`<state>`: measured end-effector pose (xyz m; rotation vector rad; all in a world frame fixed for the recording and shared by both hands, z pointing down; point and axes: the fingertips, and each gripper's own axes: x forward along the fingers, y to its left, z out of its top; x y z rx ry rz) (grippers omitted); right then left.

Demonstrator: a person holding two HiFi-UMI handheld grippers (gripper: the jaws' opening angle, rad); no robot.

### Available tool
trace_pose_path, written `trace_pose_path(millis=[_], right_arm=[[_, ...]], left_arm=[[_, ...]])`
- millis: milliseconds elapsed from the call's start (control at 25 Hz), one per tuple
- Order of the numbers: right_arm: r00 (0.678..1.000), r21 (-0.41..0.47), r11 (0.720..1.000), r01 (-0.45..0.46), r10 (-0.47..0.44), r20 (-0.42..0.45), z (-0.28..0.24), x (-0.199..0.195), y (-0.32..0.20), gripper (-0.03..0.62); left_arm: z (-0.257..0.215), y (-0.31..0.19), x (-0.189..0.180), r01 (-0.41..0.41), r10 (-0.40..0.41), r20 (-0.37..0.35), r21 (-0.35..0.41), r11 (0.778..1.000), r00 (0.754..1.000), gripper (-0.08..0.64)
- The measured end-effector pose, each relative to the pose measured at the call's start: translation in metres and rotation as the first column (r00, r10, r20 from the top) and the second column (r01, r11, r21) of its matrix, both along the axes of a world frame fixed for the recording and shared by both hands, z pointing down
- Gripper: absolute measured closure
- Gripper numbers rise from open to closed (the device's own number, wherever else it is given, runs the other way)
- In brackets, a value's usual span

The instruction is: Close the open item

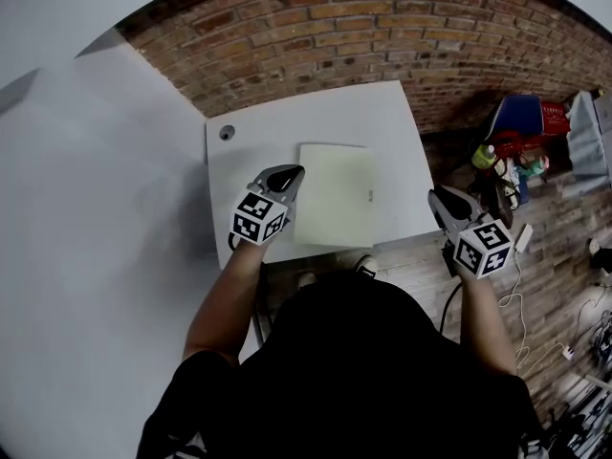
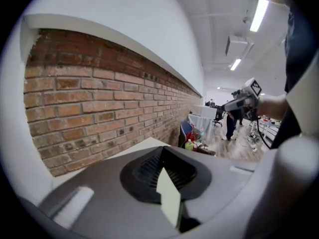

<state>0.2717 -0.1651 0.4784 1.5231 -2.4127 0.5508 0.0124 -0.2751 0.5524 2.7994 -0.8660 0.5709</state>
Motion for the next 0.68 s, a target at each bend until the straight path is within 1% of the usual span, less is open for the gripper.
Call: trace_pose_path(millis=[120, 200, 440, 680], right_arm=[[1.000, 0.016, 1.000, 0.011, -0.011, -0.004, -0.005, -0.004, -0.006, 0.537], [1.000, 0.023, 1.000, 0.019, -0.019, -0.004, -0.008, -0.008, -0.009, 0.537], [0.999, 0.035, 0.999, 0.042, -0.042, -0.002, -0.011, -0.021, -0.015, 0.537], [0.999, 0.043, 0.998, 0.042, -0.042, 0.000, -0.011, -0.031, -0.012, 0.537]], left_arm=[[-0.023, 0.002, -0.014, 0.027, -0.024, -0.038, 0.076, 0.997, 0.999, 0.557], [-0.033, 0.003, -0.024, 0.047, -0.041, -0.056, 0.109, 0.993, 0.998, 0.557], [-0.047, 0.004, -0.057, 0.112, -0.103, -0.076, 0.134, 0.985, 0.992, 0.557], [-0.052, 0.008, -0.087, 0.159, -0.151, -0.063, 0.155, 0.975, 0.987, 0.557]])
